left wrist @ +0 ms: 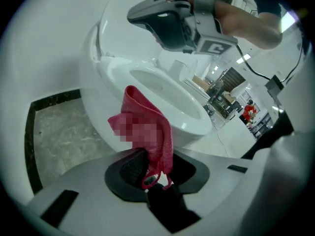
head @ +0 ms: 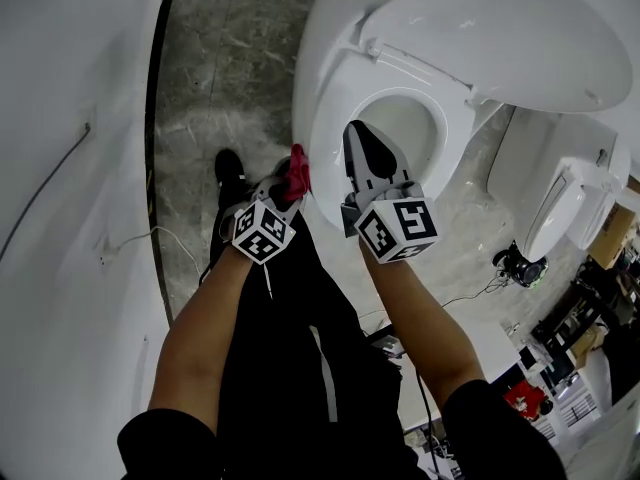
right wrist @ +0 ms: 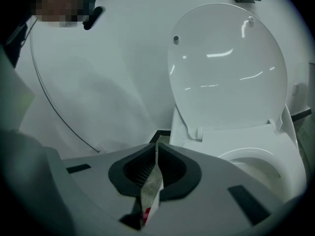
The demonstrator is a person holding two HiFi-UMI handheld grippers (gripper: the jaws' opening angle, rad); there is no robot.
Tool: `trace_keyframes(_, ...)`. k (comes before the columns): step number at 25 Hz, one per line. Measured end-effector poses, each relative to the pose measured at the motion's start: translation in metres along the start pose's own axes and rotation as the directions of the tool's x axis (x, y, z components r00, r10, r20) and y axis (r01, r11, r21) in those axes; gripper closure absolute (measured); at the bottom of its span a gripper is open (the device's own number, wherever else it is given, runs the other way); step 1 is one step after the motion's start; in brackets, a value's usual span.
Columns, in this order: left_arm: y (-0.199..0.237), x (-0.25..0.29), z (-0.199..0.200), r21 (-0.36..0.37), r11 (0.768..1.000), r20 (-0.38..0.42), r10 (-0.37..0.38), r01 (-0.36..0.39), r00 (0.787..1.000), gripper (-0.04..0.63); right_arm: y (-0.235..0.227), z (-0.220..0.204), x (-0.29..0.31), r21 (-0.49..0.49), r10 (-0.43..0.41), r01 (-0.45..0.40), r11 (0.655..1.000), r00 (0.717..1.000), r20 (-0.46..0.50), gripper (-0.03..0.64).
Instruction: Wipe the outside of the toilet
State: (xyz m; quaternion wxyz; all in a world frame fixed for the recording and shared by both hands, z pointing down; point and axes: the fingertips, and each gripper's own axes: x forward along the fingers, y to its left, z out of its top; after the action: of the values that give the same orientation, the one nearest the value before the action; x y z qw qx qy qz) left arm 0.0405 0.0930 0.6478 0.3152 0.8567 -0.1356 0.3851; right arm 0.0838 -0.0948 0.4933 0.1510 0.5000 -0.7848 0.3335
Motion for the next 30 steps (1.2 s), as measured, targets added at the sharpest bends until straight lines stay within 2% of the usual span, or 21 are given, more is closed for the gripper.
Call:
trace_keyframes(3,-0.024,-0.003,-0.019,-0.062,0.994,-0.04,-0.097,0.094,0.994,0.482,0.005,0.007,0.003,0.008,0.012,-0.012,1.0,1.0,-0.002,0.577)
trace_keyframes(5,-0.026,-0.01,-0.031,-0.141,0.985,-0.038,-0.108,0.102,0.993,0.48,0.007,0.011,0.003,0.006,0.024,-0.024,1.0,1.0,-0.003,0.577)
trace_keyframes(8,0.004,-0.022,-0.046,-0.262,0.965,-0.015,-0.034,0.029,0.999,0.479,0.005,0.02,0.003,-0.005,0.037,-0.037,0.999,0.999,0.002,0.577)
trace_keyframes(11,0.053,-0.049,-0.038,-0.309,0.949,-0.007,0.07,-0.068,0.998,0.479,0.0,0.034,0.001,-0.011,0.037,-0.036,0.999,0.999,0.013,0.577)
trace_keyframes(14,0.121,-0.072,0.0,-0.282,0.946,0.044,0.177,-0.158,0.983,0.48,-0.004,0.049,0.004,-0.019,0.034,-0.033,0.999,0.999,0.035,0.577)
trace_keyframes(17,0.183,-0.082,0.058,-0.194,0.957,0.118,0.242,-0.217,0.963,0.479,-0.008,0.059,0.01,-0.017,0.019,-0.018,1.0,0.998,0.051,0.577)
trace_keyframes(20,0.238,-0.077,0.118,-0.112,0.965,0.173,0.255,-0.238,0.951,0.48,-0.01,0.07,0.019,-0.019,-0.004,0.005,1.0,0.998,0.07,0.577)
trace_keyframes(26,0.32,-0.056,0.229,-0.038,0.96,0.264,0.276,-0.276,0.924,0.48,-0.023,0.073,0.037,0.011,-0.076,0.075,0.997,0.994,0.081,0.577)
trace_keyframes(28,0.335,-0.043,0.255,0.01,0.963,0.271,0.255,-0.268,0.928,0.48,-0.028,0.074,0.042,0.045,-0.108,0.104,0.994,0.991,0.083,0.577)
trace_keyframes(30,0.347,-0.026,0.269,0.062,0.966,0.247,0.229,-0.251,0.942,0.479,-0.03,0.073,0.049,0.068,-0.126,0.121,0.99,0.989,0.082,0.577)
